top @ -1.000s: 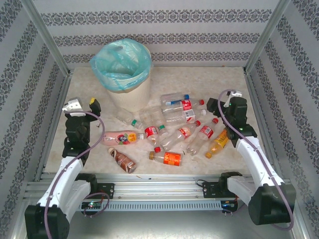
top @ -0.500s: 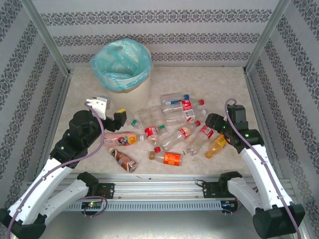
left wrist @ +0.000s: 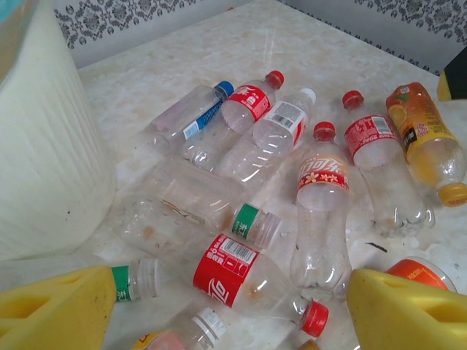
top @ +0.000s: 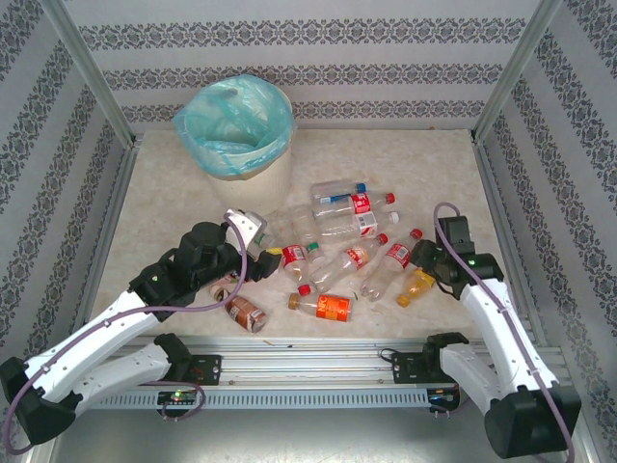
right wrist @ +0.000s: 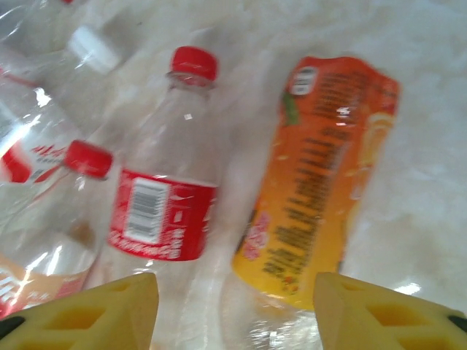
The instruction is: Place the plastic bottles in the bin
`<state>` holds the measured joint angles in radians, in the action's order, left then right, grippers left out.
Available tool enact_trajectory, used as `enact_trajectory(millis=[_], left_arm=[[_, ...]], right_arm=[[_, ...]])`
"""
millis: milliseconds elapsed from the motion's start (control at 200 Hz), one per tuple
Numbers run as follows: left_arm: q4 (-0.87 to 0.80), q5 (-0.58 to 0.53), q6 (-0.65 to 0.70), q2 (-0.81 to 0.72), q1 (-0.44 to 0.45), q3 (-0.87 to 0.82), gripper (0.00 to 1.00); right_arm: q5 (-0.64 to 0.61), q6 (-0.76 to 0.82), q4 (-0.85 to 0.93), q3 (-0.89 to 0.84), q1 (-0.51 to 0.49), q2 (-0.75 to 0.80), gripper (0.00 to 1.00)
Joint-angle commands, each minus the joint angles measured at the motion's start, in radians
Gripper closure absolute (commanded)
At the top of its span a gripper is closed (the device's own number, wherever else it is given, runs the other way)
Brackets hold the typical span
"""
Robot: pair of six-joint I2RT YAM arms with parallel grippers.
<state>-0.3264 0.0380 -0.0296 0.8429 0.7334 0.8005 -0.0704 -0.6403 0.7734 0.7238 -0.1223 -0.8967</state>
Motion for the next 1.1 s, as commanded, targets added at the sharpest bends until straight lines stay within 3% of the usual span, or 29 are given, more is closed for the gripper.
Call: enact_trajectory(millis=[0, 360, 719, 914, 1094], left_arm=[[0.048, 0.000, 0.005, -0.003, 0.014, -0.010, 0.16], [-0.006, -0.026, 0.007, -0.014, 0.014, 0.011, 0.14], [-0.019, -0.032, -0.010, -0.056, 0.014, -0.009, 0.13], [-0.002, -0.045, -0.012, -0.071, 0.014, -0.044, 0.12], [0.016, -0.043, -0.023, -0.066, 0.014, -0.066, 0.11]], right_arm=[[0.001, -0.045, -0.025, 0.051, -0.083, -0.039, 0.42], [-0.068, -0.147, -0.101, 0.028, -0.243, -0.209, 0.32], [-0.087, -0.234, -0.140, -0.011, -0.271, -0.309, 0.22], [-0.068, -0.263, -0.204, -0.059, -0.270, -0.335, 0.30], [-0.051, -0.271, -0.251, -0.067, -0.270, -0.393, 0.29]])
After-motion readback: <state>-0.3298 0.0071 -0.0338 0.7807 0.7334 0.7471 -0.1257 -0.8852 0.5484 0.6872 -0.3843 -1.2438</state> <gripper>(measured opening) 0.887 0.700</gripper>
